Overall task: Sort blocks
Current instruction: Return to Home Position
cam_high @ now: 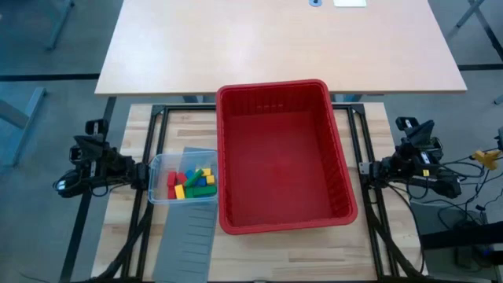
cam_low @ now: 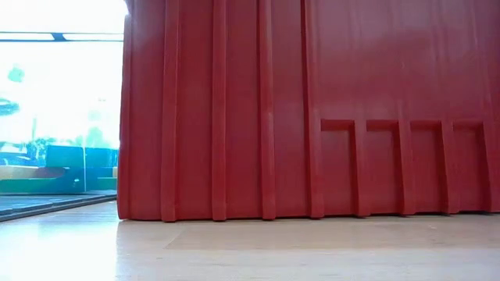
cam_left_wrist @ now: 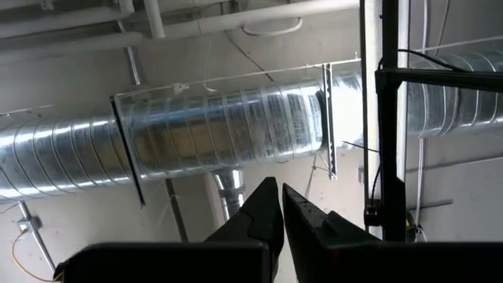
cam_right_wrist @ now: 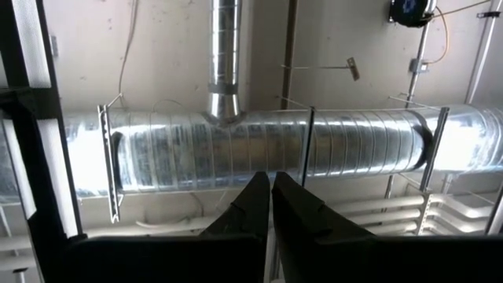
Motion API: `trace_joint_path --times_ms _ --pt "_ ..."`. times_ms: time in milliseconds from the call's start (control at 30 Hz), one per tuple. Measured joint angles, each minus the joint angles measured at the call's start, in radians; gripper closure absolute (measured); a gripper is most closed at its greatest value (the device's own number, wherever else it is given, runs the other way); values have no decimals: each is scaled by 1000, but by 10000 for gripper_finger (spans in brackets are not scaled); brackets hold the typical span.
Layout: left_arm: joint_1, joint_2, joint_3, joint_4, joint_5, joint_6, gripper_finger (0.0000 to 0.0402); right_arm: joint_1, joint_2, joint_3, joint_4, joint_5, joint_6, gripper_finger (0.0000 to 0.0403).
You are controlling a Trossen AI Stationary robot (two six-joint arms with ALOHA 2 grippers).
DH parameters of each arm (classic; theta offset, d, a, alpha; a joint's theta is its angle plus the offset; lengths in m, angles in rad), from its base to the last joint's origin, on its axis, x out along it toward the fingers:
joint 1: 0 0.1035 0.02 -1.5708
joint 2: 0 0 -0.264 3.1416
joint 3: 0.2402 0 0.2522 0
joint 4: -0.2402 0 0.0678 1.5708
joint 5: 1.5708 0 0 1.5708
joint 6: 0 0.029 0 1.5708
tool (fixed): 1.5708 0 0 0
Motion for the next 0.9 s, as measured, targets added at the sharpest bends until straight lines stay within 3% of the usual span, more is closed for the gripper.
trace_joint_path --times_ms 467,633,900 --pt "0 0 0 -53 0 0 402 0 0 0 -73 0 -105 403" --pt "0 1 -1 -288 1 0 402 0 2 0 -383 -5 -74 403" --pt "0 2 -1 -742 87 -43 402 0 2 0 -963 -39 217 403"
